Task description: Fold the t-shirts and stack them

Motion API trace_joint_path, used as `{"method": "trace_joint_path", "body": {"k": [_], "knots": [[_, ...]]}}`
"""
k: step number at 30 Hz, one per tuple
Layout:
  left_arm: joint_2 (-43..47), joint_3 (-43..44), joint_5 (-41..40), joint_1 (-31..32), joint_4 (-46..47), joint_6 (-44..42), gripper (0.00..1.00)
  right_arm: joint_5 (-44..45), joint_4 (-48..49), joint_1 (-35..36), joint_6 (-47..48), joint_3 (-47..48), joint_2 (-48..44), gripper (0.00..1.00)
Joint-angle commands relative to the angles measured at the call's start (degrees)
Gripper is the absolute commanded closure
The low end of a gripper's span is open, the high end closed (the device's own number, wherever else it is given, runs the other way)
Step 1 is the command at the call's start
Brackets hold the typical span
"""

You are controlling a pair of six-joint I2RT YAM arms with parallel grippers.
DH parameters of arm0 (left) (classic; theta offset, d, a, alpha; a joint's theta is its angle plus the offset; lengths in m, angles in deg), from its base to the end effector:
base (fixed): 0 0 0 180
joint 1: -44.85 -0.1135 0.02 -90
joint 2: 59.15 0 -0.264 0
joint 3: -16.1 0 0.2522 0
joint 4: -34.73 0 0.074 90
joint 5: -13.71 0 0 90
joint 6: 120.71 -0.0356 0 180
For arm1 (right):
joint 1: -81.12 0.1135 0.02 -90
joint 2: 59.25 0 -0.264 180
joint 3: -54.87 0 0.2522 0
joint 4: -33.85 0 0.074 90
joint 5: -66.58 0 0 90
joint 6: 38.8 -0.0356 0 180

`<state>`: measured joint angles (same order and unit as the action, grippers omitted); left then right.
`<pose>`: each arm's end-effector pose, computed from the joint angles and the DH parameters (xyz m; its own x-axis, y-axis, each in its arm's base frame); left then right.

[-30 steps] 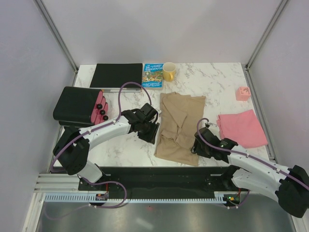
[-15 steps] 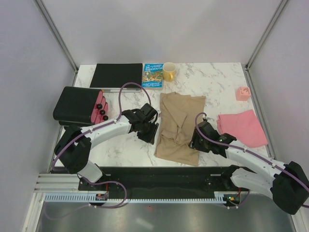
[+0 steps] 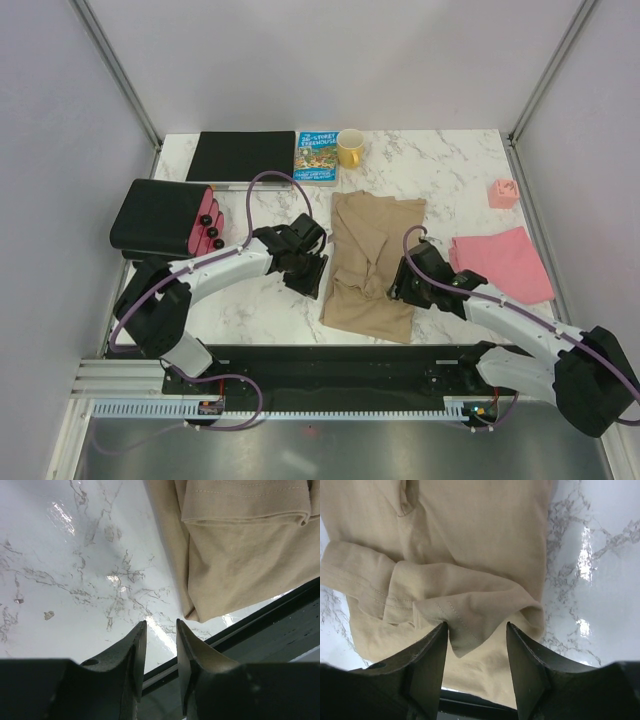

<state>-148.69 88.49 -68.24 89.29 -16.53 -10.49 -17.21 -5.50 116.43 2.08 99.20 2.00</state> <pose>0.2100 -0.2130 0.2015 -0.8753 0.3790 -0.3003 0.4556 0.8545 -0.2494 0.1614 0.1096 0.1806 -0.8416 0.3250 -0.4314 0.1691 0.9171 0.3610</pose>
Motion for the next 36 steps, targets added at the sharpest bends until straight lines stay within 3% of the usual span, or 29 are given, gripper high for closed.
{"method": "trace_joint_path", "body": {"k": [1,4,5,6,7,11,21,26,30,36], "knots": [[-1.0,0.8,0.9,-0.3,1.5,-1.9,0.63,-1.2,3.6,-0.5,1.0,2.8,2.5,0.42],[-1.0,0.6,0.8,-0.4,1.5,-1.9,0.63,-1.1,4.6,-0.6,0.6,2.7,3.2,0.5],[-1.3,0.6,0.8,-0.5,1.5,-1.9,0.63,-0.3,4.8,-0.6,0.4,2.7,3.1,0.57],[-1.2,0.4,0.9,-0.5,1.5,-1.9,0.63,0.2,4.8,-0.6,-0.1,2.7,3.0,0.76],[-1.3,0.3,0.8,-0.5,1.4,-1.9,0.63,0.7,4.6,-0.6,-0.3,3.0,2.6,0.83],[-1.8,0.1,1.3,-0.5,1.5,-1.9,0.64,2.6,4.3,-0.9,-0.6,4.1,1.8,0.92],[-2.7,1.2,1.4,-0.5,1.5,-1.9,0.64,6.8,1.0,-4.1,-0.4,9.9,2.7,0.91],[-2.8,1.7,1.6,-0.5,1.5,-1.9,0.64,6.6,0.4,-5.3,0.6,12.1,6.9,0.8],[-2.6,2.6,1.3,-0.7,1.1,-2.0,0.64,6.6,-0.5,-5.7,0.7,12.9,12.0,0.64],[-3.4,4.6,1.9,-0.9,1.0,-2.3,0.63,10.1,-2.1,-6.0,-0.7,13.4,14.9,0.62]]}}
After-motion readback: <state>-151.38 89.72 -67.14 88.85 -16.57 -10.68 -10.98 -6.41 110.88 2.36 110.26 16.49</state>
